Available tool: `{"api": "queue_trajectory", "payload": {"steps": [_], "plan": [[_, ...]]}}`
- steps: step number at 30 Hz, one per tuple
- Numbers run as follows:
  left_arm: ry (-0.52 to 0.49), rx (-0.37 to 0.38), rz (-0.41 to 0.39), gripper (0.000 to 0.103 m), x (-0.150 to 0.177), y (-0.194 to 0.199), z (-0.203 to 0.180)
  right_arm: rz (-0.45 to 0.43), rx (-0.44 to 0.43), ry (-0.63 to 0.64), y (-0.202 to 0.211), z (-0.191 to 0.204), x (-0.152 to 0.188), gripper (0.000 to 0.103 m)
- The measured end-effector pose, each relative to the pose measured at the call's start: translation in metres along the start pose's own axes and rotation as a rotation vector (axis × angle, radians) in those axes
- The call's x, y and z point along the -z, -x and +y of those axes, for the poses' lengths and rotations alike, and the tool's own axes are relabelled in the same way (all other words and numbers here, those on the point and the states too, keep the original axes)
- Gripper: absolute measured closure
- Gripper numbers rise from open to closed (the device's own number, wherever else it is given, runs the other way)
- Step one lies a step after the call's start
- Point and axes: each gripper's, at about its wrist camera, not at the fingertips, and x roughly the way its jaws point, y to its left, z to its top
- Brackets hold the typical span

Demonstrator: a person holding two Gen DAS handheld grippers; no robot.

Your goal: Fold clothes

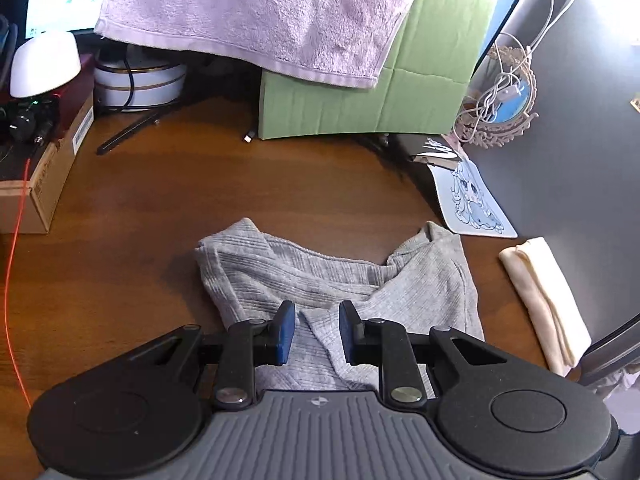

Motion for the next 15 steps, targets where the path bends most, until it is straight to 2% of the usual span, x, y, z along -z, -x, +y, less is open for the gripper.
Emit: {"api": "queue_trajectory", "payload": {"steps": [7, 11, 15], "plan": [[0.017, 0.006, -0.005, 0.081, 0.002, 0.003, 0.005, -0.026, 0.001, -0.219, 0.009, -0.021, 0.014, 0.099], [0.045, 0.023, 0.013, 0.081, 0.002, -0.003, 0.008, -0.042, -0.016, -0.268, 0.009, -0.026, 0.018, 0.099], [0.040, 0.024, -0.002, 0.081, 0.002, -0.010, 0.006, -0.068, -0.019, -0.307, 0.016, -0.033, 0.022, 0.099]]}}
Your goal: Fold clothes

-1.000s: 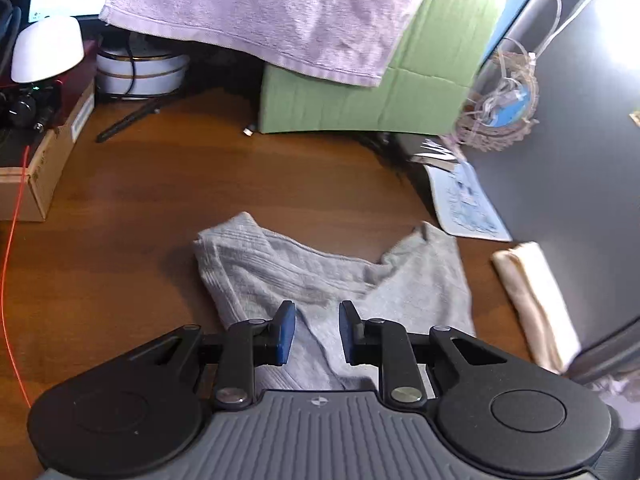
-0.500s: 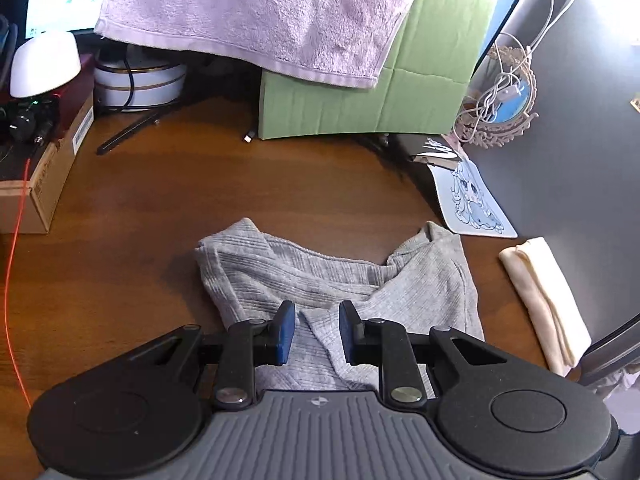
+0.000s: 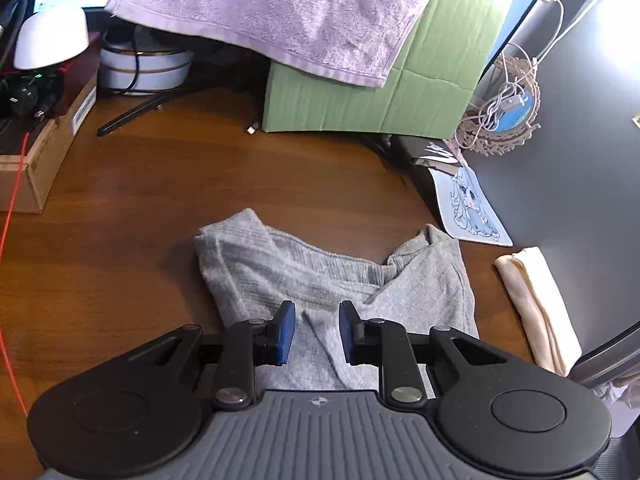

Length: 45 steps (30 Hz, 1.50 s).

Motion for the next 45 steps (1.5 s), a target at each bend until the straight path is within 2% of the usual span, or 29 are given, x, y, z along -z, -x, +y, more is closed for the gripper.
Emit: {"api": "queue_trajectory", "payload": {"steps": [4, 5, 6, 8, 12, 15, 19, 23, 27, 33, 36, 38, 42, 45], "plan": [[-0.023, 0.007, 0.011, 0.081, 0.001, -0.012, -0.004, -0.009, 0.005, -0.002, 0.003, -0.001, 0.002, 0.099], [-0.022, 0.012, 0.020, 0.087, 0.001, -0.014, -0.004, -0.009, 0.005, 0.000, 0.003, -0.001, 0.002, 0.099], [-0.013, 0.008, 0.029, 0.099, 0.001, -0.014, -0.005, -0.008, 0.005, 0.002, 0.002, 0.000, 0.003, 0.099], [0.023, 0.006, 0.014, 0.099, -0.001, -0.006, -0.006, -0.007, 0.007, 0.010, 0.001, 0.001, 0.003, 0.099], [0.008, 0.018, -0.097, 0.099, -0.004, 0.033, -0.018, -0.018, 0.013, 0.018, 0.004, 0.004, 0.004, 0.099], [-0.027, -0.038, -0.132, 0.099, -0.004, 0.048, -0.031, -0.024, 0.002, 0.018, 0.004, 0.003, 0.003, 0.099], [-0.037, -0.158, -0.082, 0.099, -0.004, 0.021, -0.025, -0.006, -0.015, 0.040, -0.005, 0.005, 0.001, 0.099], [-0.019, -0.194, -0.030, 0.099, -0.002, -0.006, -0.012, 0.031, -0.019, 0.066, -0.017, 0.009, 0.001, 0.098], [-0.020, -0.201, -0.030, 0.099, -0.001, -0.010, -0.010, 0.035, -0.038, 0.075, -0.016, 0.013, 0.001, 0.090], [-0.024, -0.197, -0.035, 0.099, 0.002, -0.010, -0.009, -0.038, -0.106, 0.081, 0.010, 0.015, -0.005, 0.090], [-0.026, -0.200, -0.037, 0.099, 0.002, -0.012, -0.010, -0.067, -0.058, 0.065, 0.017, 0.010, -0.009, 0.090], [-0.026, -0.204, -0.037, 0.099, 0.001, -0.013, -0.011, -0.038, -0.005, 0.047, 0.011, 0.006, -0.011, 0.090], [-0.025, -0.204, -0.037, 0.098, 0.001, -0.014, -0.010, 0.031, 0.014, 0.069, -0.004, 0.007, -0.001, 0.091], [-0.016, -0.199, -0.036, 0.098, 0.000, -0.013, -0.009, 0.030, 0.033, 0.119, 0.002, 0.016, 0.004, 0.091]]}}
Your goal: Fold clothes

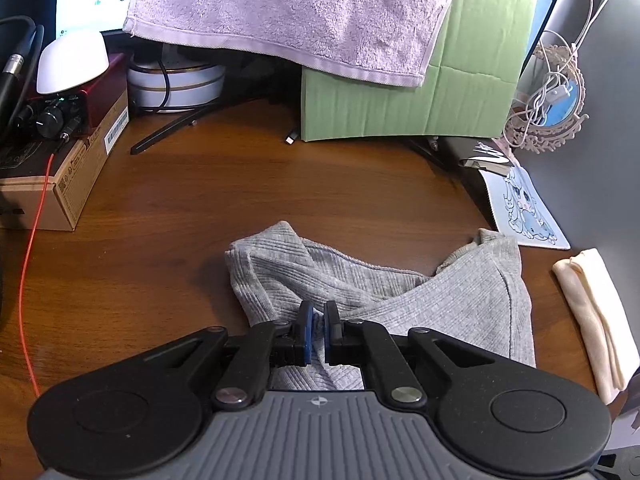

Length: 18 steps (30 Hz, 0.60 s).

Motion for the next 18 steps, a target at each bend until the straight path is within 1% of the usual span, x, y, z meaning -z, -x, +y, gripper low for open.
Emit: {"api": "queue_trajectory", "payload": {"steps": [2, 3, 5, 7, 8, 11, 12, 13, 14, 16, 18], "plan": [[0.011, 0.006, -0.004, 0.098, -0.001, 0.003, 0.001, -0.004, 0.000, -0.016, 0.008, -0.005, -0.003, 0.091], [0.016, 0.005, -0.011, 0.097, -0.001, 0.005, 0.002, -0.021, 0.015, -0.022, 0.013, -0.010, -0.005, 0.091], [0.014, 0.004, -0.034, 0.097, 0.000, 0.014, 0.000, -0.080, 0.068, -0.028, 0.028, -0.022, -0.012, 0.089], [-0.002, 0.003, -0.058, 0.097, 0.000, 0.024, -0.003, -0.125, 0.136, -0.064, 0.037, -0.045, -0.023, 0.083], [-0.014, 0.017, -0.066, 0.097, 0.002, 0.028, -0.006, -0.131, 0.168, -0.098, 0.037, -0.058, -0.031, 0.080], [-0.059, 0.099, -0.077, 0.097, 0.007, 0.042, -0.023, -0.081, 0.290, -0.253, 0.019, -0.106, -0.060, 0.080], [-0.080, 0.132, -0.071, 0.097, 0.010, 0.043, -0.031, -0.060, 0.321, -0.304, 0.011, -0.120, -0.069, 0.080], [-0.107, 0.173, -0.057, 0.097, 0.014, 0.042, -0.040, -0.044, 0.335, -0.352, 0.002, -0.134, -0.075, 0.080], [-0.134, 0.213, -0.043, 0.097, 0.019, 0.041, -0.050, -0.029, 0.346, -0.399, -0.008, -0.148, -0.081, 0.080], [-0.198, 0.267, -0.008, 0.097, 0.027, 0.033, -0.071, -0.006, 0.327, -0.464, -0.026, -0.170, -0.088, 0.079], [-0.268, 0.275, 0.025, 0.097, 0.036, 0.019, -0.091, 0.015, 0.290, -0.521, -0.042, -0.189, -0.093, 0.078]]}}
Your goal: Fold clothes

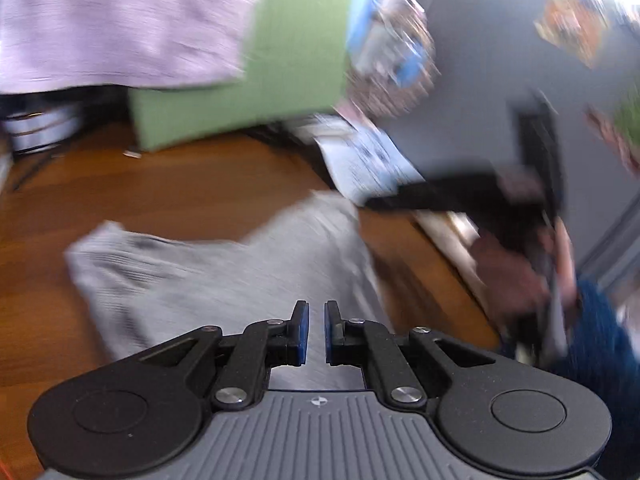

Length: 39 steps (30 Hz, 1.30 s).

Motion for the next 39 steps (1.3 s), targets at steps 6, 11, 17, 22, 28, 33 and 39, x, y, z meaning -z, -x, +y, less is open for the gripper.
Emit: {"api": "queue_trajectory", "payload": {"steps": [6, 11, 17, 22, 28, 33, 39], "plan": [[-0.077, 0.063, 0.084, 0.097, 0.009, -0.033, -0.019, 0.070, -0.050, -0.070, -0.031, -0.004, -0.005, 0.082], [-0.105, 0.052, 0.114, 0.098, 0.019, -0.045, -0.031, 0.089, -0.028, -0.054, -0.040, -0.005, -0.006, 0.098], [-0.108, 0.038, 0.110, 0.097, 0.021, -0.045, -0.038, 0.046, -0.007, 0.015, -0.042, -0.003, -0.005, 0.096], [-0.056, 0.068, 0.106, 0.097, 0.018, -0.037, -0.034, -0.002, 0.037, 0.047, -0.026, 0.005, -0.009, 0.089], [-0.020, 0.101, 0.041, 0.097, 0.014, -0.015, -0.027, -0.050, -0.146, 0.077, 0.011, 0.023, -0.005, 0.085], [0.036, 0.077, 0.083, 0.097, 0.021, -0.032, -0.016, 0.005, -0.135, 0.200, -0.013, 0.044, 0.012, 0.087], [0.017, 0.069, 0.110, 0.097, 0.022, -0.036, -0.017, 0.016, -0.119, 0.224, -0.028, 0.038, 0.022, 0.092]]}}
